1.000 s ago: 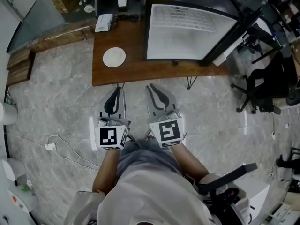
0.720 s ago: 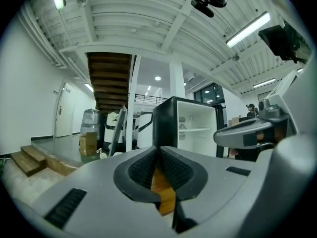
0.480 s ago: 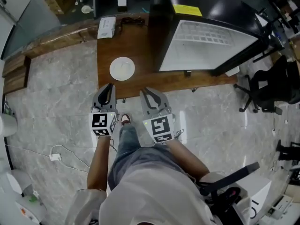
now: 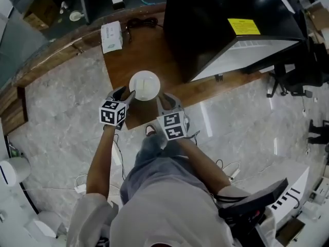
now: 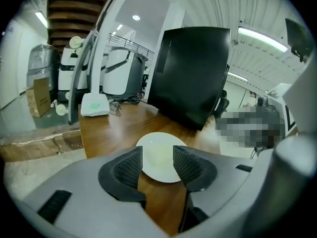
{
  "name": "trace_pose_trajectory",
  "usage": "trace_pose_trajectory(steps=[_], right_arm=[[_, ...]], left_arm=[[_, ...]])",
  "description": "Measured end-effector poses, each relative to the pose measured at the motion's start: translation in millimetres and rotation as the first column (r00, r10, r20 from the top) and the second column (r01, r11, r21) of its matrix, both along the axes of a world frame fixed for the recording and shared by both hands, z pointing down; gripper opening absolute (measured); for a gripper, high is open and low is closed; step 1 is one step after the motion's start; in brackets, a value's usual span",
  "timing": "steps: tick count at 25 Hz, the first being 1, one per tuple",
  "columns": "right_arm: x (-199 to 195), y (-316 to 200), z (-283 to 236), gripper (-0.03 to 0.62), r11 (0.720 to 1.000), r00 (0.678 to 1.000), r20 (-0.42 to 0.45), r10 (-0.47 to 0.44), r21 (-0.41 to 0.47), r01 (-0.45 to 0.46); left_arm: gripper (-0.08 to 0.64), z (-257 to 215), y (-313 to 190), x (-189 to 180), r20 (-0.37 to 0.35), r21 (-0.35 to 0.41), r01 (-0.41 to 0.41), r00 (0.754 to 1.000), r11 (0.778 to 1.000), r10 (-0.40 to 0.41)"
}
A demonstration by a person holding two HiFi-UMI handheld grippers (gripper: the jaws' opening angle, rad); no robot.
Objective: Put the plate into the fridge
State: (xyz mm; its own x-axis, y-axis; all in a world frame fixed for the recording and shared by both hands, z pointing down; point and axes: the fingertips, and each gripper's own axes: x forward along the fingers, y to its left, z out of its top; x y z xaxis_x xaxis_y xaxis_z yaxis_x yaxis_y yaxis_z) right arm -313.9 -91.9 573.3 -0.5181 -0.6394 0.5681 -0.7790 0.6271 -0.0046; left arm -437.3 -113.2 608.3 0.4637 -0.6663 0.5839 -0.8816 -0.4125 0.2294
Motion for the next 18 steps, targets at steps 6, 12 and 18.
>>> trace_pose_trajectory(steps=[6, 12, 18], right_arm=[[7, -39, 66, 0.100, 0.944, 0.971, 0.129, 0.203, -0.290, -0.159], [11, -59, 109, 0.103, 0.768, 0.864, 0.247, 0.440, -0.602, -0.219], [3, -66, 120, 0.103, 0.720, 0.853, 0.264, 0.450, -0.673, -0.172]], left_arm=[[0.190, 33, -39, -2, -0.013, -0.136, -0.125, 0.992, 0.983, 0.124], [0.189, 54, -65, -5, -0.019, -0.216, -0.166, 0.986, 0.962, 0.166], [0.190, 64, -65, 7, -0.029, -0.221, -0.190, 0.982, 0.957, 0.188]])
